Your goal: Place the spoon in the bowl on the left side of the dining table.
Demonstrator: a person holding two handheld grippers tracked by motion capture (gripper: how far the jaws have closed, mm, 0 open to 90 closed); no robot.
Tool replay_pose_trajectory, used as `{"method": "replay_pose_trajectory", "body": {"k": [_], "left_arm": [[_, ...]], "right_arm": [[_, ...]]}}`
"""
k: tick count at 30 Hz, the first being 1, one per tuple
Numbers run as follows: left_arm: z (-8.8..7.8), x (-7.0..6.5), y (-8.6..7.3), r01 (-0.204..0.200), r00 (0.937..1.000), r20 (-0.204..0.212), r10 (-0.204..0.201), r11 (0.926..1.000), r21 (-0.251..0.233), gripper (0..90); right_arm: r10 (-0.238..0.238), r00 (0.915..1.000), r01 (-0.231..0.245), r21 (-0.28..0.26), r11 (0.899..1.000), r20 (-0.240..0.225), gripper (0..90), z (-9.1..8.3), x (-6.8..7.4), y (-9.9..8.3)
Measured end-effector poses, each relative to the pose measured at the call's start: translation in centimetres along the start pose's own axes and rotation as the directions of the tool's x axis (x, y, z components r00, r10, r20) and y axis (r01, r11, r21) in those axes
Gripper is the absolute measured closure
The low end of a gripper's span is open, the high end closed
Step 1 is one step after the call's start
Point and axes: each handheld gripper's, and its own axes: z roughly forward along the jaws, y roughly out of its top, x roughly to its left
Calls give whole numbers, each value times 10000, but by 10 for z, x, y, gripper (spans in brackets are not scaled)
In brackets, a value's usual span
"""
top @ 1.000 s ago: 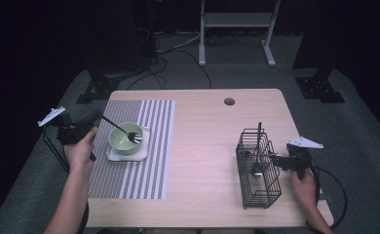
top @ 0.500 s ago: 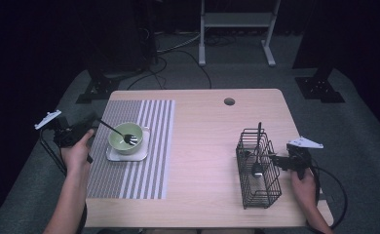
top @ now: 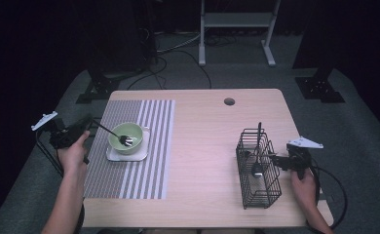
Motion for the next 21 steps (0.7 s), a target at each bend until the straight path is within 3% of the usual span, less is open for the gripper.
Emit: {"method": "replay_pose_trajectory", "body": {"k": [21], "left_arm": [[-2,13,-5,80,9989,-453,-78,10000,50,890]], "right_arm": [[-11,10000,11,10,10000,7,136,0,0,0]]}}
